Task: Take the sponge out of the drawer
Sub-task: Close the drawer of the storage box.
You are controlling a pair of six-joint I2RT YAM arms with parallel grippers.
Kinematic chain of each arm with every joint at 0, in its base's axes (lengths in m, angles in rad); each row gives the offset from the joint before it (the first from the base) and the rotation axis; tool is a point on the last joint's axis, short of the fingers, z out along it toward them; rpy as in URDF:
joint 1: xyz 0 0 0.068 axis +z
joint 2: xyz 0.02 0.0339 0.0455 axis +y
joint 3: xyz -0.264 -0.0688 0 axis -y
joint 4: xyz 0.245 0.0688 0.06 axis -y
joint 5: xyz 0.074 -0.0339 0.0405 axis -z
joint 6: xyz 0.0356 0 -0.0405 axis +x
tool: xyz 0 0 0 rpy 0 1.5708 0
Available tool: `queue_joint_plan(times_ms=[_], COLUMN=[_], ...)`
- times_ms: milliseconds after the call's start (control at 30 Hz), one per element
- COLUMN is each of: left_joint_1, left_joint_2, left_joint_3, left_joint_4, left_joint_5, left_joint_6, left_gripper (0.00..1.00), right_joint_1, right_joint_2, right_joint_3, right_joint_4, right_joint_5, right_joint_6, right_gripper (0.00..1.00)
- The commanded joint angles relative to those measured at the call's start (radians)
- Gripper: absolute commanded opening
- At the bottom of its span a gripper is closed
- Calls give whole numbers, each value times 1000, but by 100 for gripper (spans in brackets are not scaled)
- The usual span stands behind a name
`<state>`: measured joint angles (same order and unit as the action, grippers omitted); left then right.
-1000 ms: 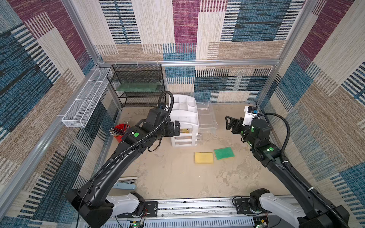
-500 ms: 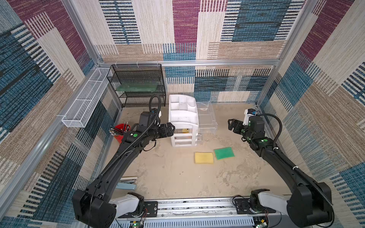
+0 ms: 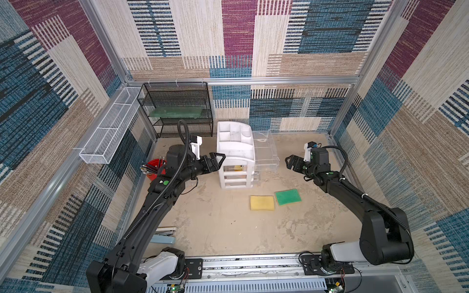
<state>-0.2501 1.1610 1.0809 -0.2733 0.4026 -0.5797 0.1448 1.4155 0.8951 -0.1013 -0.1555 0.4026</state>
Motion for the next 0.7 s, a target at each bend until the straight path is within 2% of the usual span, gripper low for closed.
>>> queue_joint_plan(times_ms=[0,133,667], left_joint_1=[37,70,71], left_joint_2=[49,83,141], left_joint_3=[9,4,14], left_joint_4=[44,60,56], left_joint_5=[43,68,133], left_joint_6=[-62,-83,-79], left_gripper=[91,89,79], right_joint_1=[17,38,161], right_joint_2=[19,44,144], right_joint_3=[15,33,136], right_joint_4=[47,60,74], right_joint_5=[-21,-30,-50], right_joint_6=[-1,-2,-22], right_gripper=[95,95,96])
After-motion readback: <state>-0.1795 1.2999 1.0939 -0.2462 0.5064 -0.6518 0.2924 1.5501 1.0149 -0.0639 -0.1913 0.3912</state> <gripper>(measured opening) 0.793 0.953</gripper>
